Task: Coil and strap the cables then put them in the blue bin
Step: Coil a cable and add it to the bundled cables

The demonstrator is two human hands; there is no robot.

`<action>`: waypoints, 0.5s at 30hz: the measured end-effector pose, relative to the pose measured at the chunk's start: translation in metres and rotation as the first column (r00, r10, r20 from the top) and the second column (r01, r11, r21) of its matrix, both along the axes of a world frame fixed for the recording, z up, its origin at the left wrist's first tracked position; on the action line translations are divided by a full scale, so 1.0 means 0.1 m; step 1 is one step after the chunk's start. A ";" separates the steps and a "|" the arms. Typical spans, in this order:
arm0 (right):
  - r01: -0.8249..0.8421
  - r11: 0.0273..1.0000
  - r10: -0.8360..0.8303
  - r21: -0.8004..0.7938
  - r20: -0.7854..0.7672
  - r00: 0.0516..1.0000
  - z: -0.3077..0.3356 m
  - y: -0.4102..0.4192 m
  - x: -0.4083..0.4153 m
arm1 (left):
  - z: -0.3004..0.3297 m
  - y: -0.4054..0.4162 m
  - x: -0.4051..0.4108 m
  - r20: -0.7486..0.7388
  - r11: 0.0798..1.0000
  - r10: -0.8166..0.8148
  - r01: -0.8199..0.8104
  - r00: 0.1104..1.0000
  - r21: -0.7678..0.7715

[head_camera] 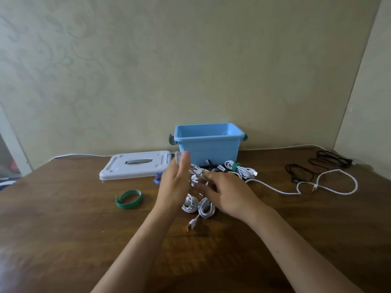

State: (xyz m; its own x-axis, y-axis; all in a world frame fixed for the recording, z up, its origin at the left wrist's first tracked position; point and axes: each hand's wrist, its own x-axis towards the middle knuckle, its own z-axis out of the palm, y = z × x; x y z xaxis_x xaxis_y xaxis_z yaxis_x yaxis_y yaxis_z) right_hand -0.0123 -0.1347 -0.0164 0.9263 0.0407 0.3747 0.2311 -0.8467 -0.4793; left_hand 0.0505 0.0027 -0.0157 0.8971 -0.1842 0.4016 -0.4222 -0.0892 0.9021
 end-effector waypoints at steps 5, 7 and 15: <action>-0.076 0.997 0.076 0.012 -0.087 0.993 -0.05 0.09 0.02 | 0.03 0.05 0.07 -0.046 0.989 0.033 -0.039 0.998 -0.144; -0.087 0.994 0.077 -0.068 -0.149 0.986 -0.09 0.21 0.03 | 0.06 0.01 0.02 -0.047 0.982 -0.026 0.017 0.999 -0.188; -0.026 0.988 0.017 -0.150 -0.061 0.998 -0.13 0.11 0.07 | 0.13 0.01 -0.09 -0.161 0.866 -0.282 0.180 0.946 -0.466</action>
State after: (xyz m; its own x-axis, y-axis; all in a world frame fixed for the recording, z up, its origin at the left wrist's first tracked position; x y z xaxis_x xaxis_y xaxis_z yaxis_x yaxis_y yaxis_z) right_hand -0.0055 -0.1239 -0.0297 0.9450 0.1124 0.3071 0.2248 -0.9053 -0.3605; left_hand 0.0411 0.0034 -0.0025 0.9241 -0.2476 0.2910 -0.1709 0.4134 0.8944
